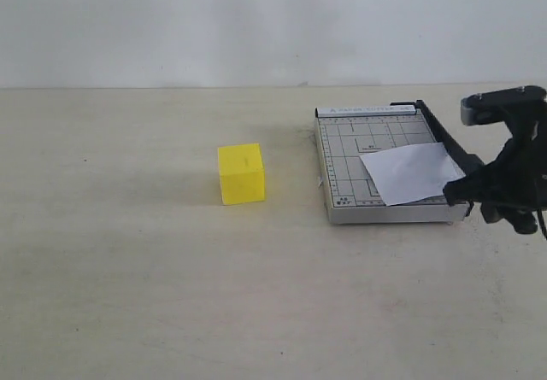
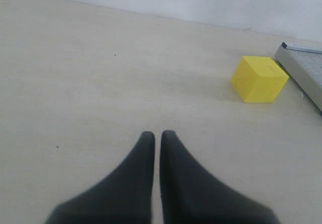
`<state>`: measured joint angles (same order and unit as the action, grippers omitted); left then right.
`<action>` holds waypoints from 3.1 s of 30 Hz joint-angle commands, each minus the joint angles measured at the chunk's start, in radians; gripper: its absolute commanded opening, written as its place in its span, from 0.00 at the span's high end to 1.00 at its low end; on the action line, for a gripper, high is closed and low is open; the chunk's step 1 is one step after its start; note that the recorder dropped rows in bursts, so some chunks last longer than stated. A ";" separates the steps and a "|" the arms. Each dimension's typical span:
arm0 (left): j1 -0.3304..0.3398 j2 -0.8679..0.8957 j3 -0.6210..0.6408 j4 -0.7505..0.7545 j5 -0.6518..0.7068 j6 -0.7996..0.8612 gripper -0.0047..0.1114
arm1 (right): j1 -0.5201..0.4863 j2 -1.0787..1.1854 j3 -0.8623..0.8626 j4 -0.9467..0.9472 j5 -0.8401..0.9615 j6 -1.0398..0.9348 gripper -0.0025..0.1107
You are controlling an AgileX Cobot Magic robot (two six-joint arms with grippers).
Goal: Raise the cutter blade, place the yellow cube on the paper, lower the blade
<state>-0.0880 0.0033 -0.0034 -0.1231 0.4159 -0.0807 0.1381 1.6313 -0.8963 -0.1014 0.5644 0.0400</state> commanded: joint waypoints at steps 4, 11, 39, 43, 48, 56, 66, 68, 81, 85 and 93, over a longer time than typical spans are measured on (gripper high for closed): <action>-0.003 -0.003 0.003 0.003 -0.008 0.000 0.92 | 0.001 -0.132 -0.041 -0.015 -0.109 -0.021 0.90; -0.003 -0.003 0.003 0.003 -0.008 0.000 0.92 | 0.001 -0.165 -0.172 -0.013 -0.090 -0.021 0.90; -0.003 -0.003 0.003 0.003 -0.008 0.000 0.92 | 0.001 -0.095 -0.336 0.023 -0.004 -0.099 0.44; -0.003 -0.003 0.003 0.003 -0.008 0.000 0.92 | 0.001 -0.095 -0.290 0.023 0.055 -0.099 0.44; -0.003 -0.003 0.003 0.003 -0.008 0.000 0.92 | 0.001 -0.104 -0.228 0.026 0.051 -0.072 0.44; -0.003 -0.003 0.003 0.003 -0.008 0.000 0.92 | 0.001 -0.156 -0.162 0.026 0.024 -0.072 0.44; -0.003 -0.003 0.003 0.003 -0.008 0.000 0.92 | 0.001 -0.261 -0.162 -0.046 0.018 -0.072 0.44; -0.003 -0.003 0.003 0.003 -0.008 0.000 0.92 | 0.001 -0.287 -0.162 -0.046 0.018 -0.072 0.44; -0.003 -0.003 0.003 0.003 -0.008 0.000 0.92 | 0.001 -0.506 -0.162 -0.001 0.150 -0.065 0.44; -0.003 -0.003 0.003 0.003 -0.008 0.000 0.92 | 0.001 -0.625 -0.102 0.048 0.135 -0.076 0.49; -0.003 -0.003 0.003 0.003 -0.008 0.000 0.92 | 0.001 -0.932 0.274 0.249 0.011 -0.076 0.96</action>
<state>-0.0880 0.0033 -0.0034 -0.1231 0.4159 -0.0807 0.1397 0.7880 -0.7361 0.0754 0.6277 -0.0294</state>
